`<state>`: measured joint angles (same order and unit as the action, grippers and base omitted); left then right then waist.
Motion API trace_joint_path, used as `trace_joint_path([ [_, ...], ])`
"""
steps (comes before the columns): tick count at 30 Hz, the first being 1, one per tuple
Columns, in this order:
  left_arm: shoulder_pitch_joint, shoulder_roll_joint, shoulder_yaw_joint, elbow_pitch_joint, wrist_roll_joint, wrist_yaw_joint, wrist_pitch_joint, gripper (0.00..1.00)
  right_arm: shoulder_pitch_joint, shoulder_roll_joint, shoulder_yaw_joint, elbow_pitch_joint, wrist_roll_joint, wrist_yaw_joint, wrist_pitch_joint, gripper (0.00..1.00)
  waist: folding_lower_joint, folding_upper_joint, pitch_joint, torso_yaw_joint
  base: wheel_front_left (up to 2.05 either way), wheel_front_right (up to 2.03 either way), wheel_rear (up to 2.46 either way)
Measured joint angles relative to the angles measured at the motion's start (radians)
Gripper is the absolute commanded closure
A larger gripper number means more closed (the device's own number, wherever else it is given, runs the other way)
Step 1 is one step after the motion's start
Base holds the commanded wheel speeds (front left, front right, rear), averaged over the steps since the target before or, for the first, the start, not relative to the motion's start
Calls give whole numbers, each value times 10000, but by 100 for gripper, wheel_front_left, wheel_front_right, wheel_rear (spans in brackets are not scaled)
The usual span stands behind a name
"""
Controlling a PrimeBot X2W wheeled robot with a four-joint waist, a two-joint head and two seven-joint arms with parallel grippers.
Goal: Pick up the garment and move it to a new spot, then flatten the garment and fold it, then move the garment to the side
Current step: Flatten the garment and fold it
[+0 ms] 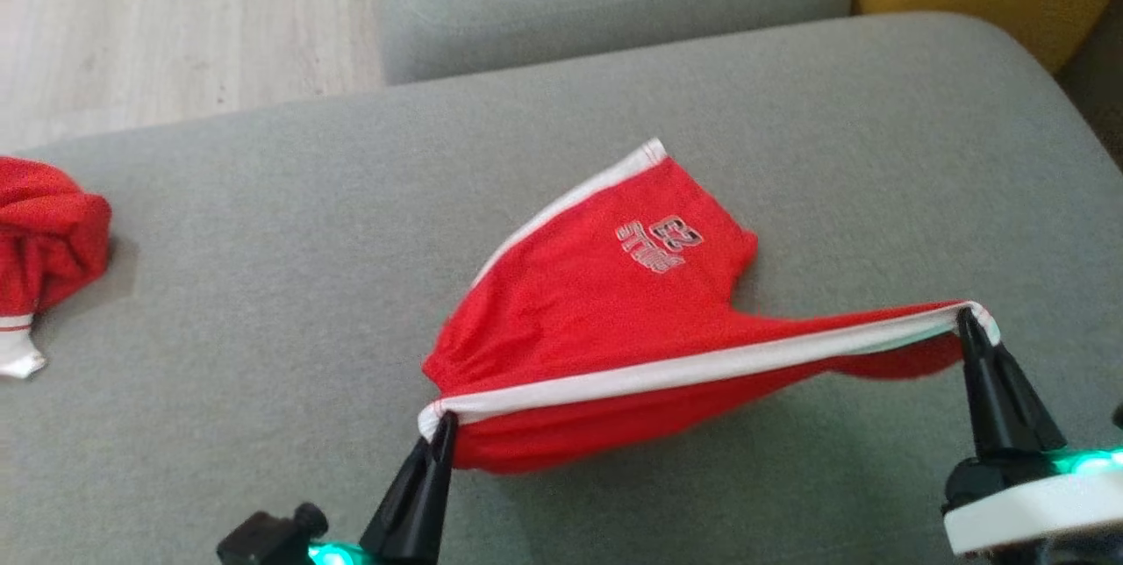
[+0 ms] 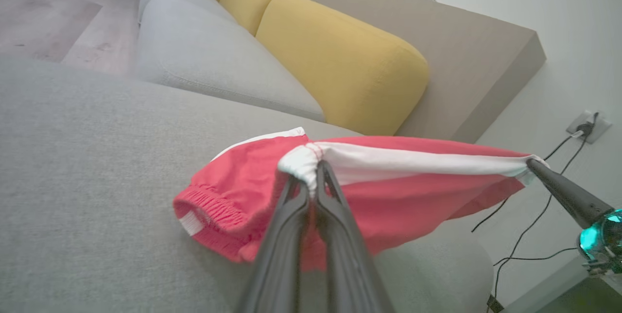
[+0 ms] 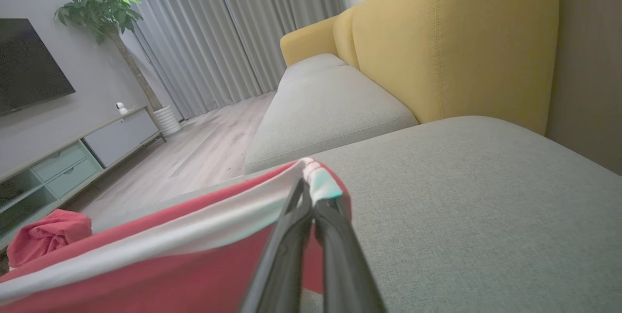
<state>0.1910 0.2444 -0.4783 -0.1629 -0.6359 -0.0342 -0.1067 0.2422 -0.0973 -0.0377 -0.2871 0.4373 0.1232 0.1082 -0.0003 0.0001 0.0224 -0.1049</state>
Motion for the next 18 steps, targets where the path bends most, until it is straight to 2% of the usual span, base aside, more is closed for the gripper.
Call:
trace_joint_path([
  [4,31,-380,-58,58,-673,52,238,100,-184,84,-211,107,-245,0,453,100,3,0,122,271,0,0,0],
  [8,-149,-635,-121,738,-865,81,550,100,-1310,77,-167,1152,-251,0,683,100,3,0,554,497,0,0,0],
  [13,-1250,-1243,-77,1561,-1331,94,631,100,-3445,-558,84,2721,-284,0,955,100,6,0,1312,881,0,0,0],
  [18,-2890,-1578,-90,2495,-1384,65,702,100,-5399,-1281,476,4146,-240,0,1358,100,7,0,2113,1411,0,0,0],
])
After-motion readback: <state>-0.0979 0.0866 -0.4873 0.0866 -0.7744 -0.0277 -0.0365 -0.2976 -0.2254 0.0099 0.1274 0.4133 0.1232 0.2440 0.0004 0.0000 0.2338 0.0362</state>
